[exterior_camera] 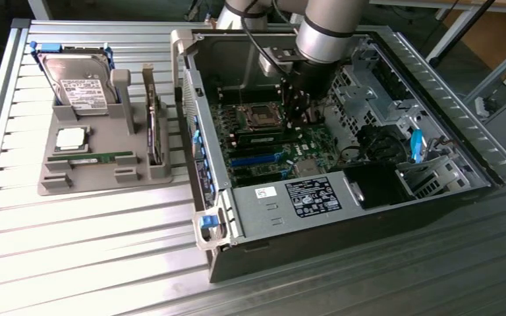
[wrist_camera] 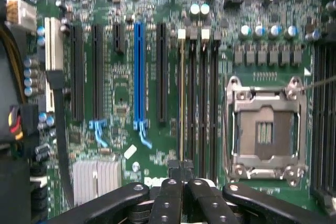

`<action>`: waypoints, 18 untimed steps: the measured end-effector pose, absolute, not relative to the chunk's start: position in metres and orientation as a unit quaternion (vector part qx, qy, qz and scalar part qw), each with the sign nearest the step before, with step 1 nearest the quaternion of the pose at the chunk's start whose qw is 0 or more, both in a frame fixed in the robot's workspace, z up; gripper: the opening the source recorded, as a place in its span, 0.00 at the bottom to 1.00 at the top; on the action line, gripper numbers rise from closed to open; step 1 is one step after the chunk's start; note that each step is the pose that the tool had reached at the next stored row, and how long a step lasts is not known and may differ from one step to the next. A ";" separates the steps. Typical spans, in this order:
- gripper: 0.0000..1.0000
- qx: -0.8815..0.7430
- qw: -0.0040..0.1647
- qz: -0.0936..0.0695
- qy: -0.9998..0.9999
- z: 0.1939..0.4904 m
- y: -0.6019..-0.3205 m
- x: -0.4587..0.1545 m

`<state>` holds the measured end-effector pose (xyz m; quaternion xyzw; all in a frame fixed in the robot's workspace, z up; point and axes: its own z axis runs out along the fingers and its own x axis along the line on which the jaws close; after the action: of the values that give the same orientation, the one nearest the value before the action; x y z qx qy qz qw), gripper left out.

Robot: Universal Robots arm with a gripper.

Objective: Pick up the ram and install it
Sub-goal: 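Press down the ram until it locks into place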

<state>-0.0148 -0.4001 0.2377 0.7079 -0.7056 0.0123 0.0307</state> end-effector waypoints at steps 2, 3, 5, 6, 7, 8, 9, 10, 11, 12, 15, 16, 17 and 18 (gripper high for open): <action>0.09 0.708 0.030 0.012 -0.706 0.238 -0.400 -0.023; 0.09 0.708 0.030 0.013 -0.706 0.238 -0.400 -0.031; 0.09 0.708 0.030 0.013 -0.706 0.238 -0.400 -0.047; 0.09 0.708 0.030 0.013 -0.706 0.237 -0.400 -0.052; 0.09 0.708 0.030 0.013 -0.706 0.237 -0.400 -0.058; 0.09 0.708 0.030 0.013 -0.706 0.237 -0.400 -0.066; 0.09 0.708 0.030 0.013 -0.706 0.237 -0.400 -0.070; 0.09 0.708 0.030 0.013 -0.706 0.237 -0.400 -0.072; 0.09 0.708 0.030 0.013 -0.706 0.237 -0.400 -0.075; 0.09 0.708 0.030 0.013 -0.706 0.237 -0.400 -0.077; 0.09 0.708 0.030 0.013 -0.706 0.236 -0.400 -0.091; 0.09 0.708 0.030 0.013 -0.706 0.236 -0.400 -0.095; 0.09 0.708 0.030 0.013 -0.706 0.236 -0.400 -0.098; 0.09 0.708 0.030 0.013 -0.706 0.235 -0.400 -0.098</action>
<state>-0.0984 -0.4002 0.2353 0.7079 -0.7056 0.0128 0.0301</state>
